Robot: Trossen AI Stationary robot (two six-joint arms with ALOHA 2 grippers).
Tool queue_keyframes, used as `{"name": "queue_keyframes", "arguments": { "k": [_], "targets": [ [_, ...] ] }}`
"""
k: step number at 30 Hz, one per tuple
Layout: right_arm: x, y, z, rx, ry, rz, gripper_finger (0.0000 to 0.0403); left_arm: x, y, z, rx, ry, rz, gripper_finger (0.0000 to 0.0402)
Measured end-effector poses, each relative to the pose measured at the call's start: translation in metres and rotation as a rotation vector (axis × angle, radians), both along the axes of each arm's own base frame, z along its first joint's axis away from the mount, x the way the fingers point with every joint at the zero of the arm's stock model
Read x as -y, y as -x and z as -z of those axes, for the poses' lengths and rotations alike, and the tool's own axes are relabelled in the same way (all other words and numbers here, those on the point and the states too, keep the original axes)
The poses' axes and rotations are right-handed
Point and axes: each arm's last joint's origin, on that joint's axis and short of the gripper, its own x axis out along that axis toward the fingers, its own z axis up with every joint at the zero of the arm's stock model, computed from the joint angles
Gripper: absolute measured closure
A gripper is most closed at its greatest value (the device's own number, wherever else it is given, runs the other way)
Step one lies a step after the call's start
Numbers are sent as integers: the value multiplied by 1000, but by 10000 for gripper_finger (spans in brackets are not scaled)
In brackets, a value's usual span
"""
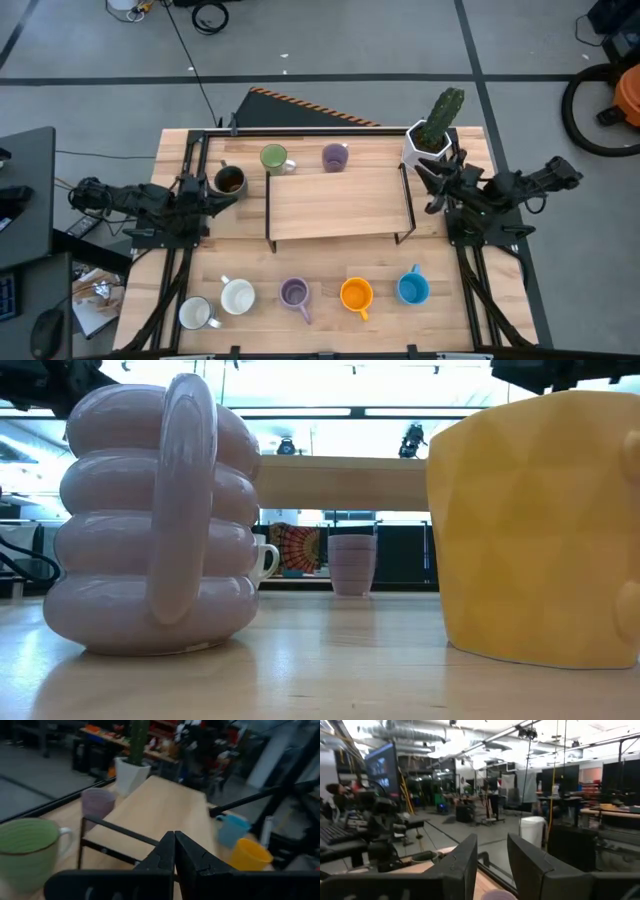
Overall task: Place coffee mugs
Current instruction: Put the blue-brown mug on the shelf
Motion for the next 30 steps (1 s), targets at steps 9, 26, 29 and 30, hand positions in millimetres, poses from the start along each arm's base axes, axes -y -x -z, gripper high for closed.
{"name": "queue_keyframes", "arguments": {
  "k": [9,26,29,30],
  "targets": [
    [6,-28,-21,-116,-24,13,290,-1,-13,-30,-205,-17,-173,379],
    [17,-67,-16,-315,-31,-216,290,-17,-51,-45,-860,125,-216,226],
    [20,-67,-14,-351,-7,-228,290,-19,-55,-44,-975,144,-181,226],
    [22,-67,-13,-360,0,-224,290,-18,-56,-42,-1007,142,-158,226]
  ]
}}
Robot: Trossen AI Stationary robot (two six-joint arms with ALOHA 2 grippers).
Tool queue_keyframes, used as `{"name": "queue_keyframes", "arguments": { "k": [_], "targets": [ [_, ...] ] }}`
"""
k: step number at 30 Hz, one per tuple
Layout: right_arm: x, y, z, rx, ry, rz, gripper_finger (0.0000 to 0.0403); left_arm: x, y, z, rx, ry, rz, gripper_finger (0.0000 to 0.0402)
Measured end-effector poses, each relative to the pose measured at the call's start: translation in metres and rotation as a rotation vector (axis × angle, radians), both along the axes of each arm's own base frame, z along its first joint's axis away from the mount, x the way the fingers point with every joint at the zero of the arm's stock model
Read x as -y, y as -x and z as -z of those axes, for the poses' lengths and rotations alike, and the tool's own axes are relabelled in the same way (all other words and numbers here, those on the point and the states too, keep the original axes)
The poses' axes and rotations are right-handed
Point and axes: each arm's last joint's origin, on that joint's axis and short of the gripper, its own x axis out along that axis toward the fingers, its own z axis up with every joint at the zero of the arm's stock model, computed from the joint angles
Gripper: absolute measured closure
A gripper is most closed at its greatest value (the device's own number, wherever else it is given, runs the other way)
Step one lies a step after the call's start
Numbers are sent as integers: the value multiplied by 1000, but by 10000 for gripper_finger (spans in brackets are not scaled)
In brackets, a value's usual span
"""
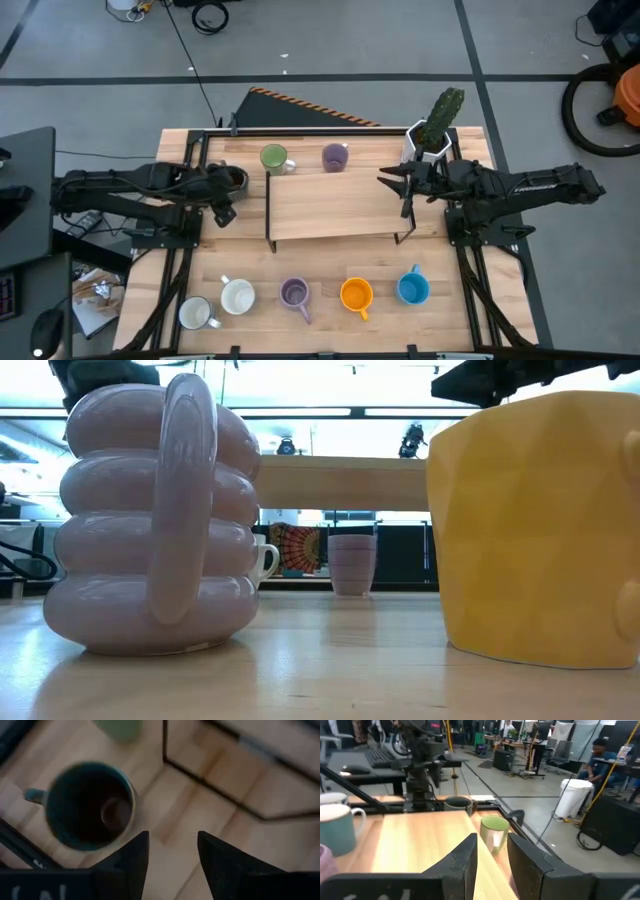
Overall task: Place coffee mugs
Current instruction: Put the blue-brown mug on the shelf
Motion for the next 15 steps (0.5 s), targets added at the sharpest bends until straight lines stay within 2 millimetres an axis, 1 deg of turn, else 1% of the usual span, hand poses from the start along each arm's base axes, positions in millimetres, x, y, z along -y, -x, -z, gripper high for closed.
{"name": "queue_keyframes", "arguments": {
  "k": [3,7,12,15],
  "targets": [
    [5,1,2,-34,27,25,290,0,-4,4,-48,7,32,226],
    [12,1,3,-58,62,45,290,-3,-12,10,-94,10,16,226],
    [17,1,4,-67,82,18,290,-8,-22,18,-171,21,24,226],
    [19,2,4,-69,86,10,290,-13,-32,17,-209,34,54,226]
  ]
}}
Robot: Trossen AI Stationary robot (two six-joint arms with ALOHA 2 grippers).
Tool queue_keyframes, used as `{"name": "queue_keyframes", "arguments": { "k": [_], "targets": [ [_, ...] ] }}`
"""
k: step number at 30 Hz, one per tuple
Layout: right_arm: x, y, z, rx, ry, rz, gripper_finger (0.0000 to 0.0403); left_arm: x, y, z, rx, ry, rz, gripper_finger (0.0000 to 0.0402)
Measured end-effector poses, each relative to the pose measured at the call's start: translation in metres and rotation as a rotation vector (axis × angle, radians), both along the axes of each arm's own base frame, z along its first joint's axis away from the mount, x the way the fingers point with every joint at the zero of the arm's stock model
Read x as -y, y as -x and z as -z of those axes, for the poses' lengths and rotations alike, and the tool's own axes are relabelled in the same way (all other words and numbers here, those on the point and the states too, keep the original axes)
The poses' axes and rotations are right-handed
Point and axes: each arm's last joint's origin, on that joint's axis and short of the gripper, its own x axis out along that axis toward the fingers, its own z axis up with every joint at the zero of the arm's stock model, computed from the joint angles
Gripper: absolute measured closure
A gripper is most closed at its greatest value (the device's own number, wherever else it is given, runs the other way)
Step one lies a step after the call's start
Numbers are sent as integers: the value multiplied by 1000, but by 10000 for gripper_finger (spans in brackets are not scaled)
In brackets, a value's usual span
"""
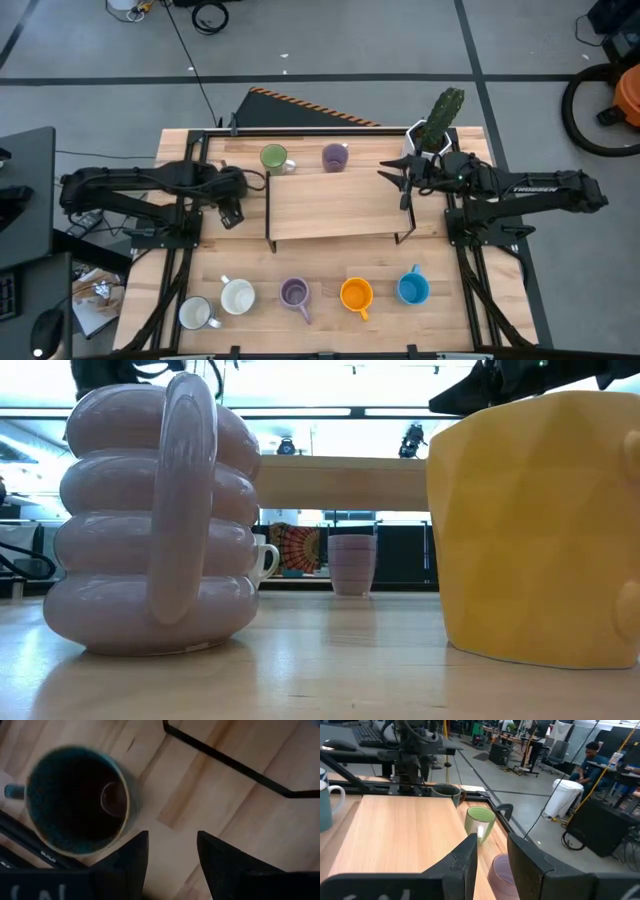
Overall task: Place coffee mugs
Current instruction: Put the blue-brown mug on the shelf
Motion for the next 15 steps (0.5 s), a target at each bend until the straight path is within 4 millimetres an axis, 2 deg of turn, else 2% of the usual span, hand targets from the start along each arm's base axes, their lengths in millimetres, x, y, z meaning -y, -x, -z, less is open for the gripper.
{"name": "queue_keyframes", "arguments": {
  "k": [7,15],
  "targets": [
    [0,0,0,3,-10,-63,290,-12,-15,1,-118,-66,177,226],
    [-1,-1,1,-1,-12,-97,290,-23,-14,1,-129,-74,280,226]
  ]
}}
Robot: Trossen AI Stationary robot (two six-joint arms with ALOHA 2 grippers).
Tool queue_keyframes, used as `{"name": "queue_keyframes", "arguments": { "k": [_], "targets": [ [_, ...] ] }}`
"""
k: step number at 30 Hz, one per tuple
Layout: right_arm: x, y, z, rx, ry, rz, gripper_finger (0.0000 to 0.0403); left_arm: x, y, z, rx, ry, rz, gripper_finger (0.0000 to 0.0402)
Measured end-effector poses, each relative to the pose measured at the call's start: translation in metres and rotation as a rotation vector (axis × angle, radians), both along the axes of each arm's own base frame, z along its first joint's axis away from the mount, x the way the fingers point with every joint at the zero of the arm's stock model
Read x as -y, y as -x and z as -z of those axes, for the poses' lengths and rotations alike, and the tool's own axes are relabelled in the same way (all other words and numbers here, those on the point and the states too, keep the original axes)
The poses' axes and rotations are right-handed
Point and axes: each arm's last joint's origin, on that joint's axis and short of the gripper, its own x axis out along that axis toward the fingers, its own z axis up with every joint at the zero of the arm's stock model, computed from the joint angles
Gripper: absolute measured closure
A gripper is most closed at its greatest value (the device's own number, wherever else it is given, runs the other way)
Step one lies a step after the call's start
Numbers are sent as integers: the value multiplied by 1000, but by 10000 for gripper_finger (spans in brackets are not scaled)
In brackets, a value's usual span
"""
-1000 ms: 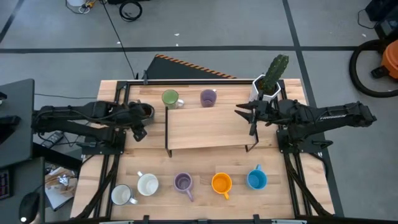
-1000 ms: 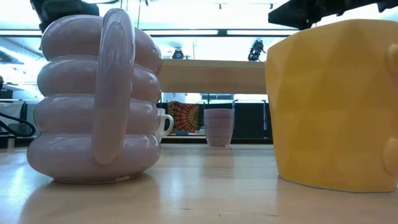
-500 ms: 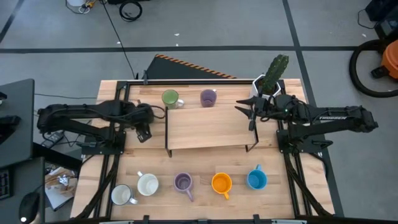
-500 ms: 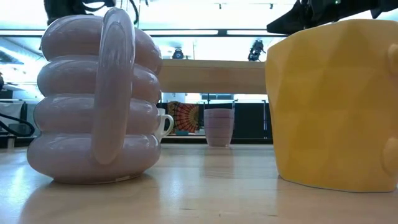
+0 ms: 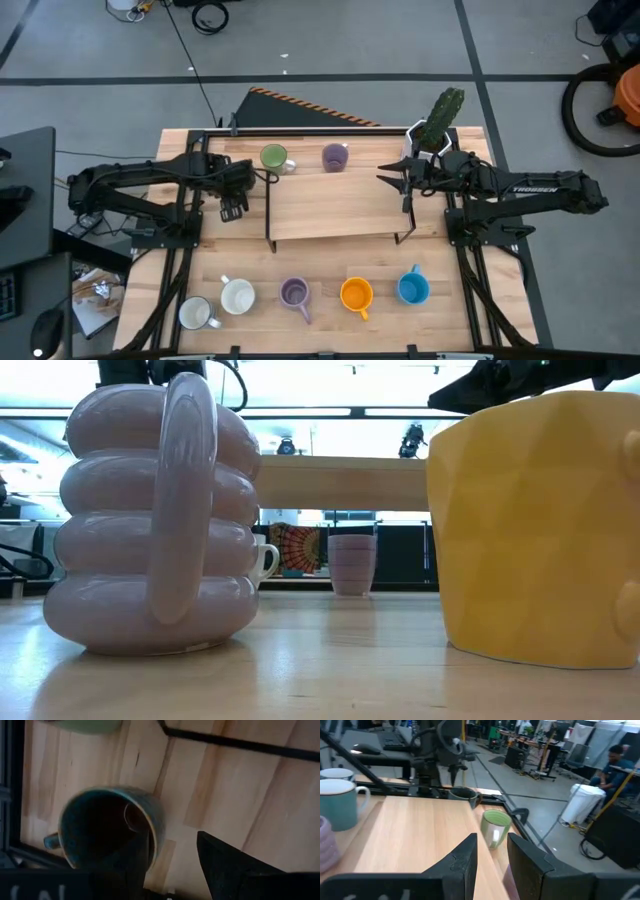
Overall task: Place coffee mugs
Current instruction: Put the blue-brown mug on the shelf
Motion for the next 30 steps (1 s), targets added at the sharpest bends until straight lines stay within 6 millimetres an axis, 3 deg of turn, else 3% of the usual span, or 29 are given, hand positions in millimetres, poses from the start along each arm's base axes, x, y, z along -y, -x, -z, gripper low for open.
{"name": "queue_keyframes", "arguments": {
  "k": [9,20,27,30],
  "targets": [
    [0,-12,5,-8,-9,-52,290,-17,11,24,-29,17,-71,226],
    [1,-16,7,-14,-31,-47,290,-31,12,25,26,35,-86,226],
    [1,-16,6,18,-102,-35,290,-30,21,56,-32,52,-75,226],
    [1,-16,4,36,-109,-35,290,-31,19,55,-18,40,-79,226]
  ]
}}
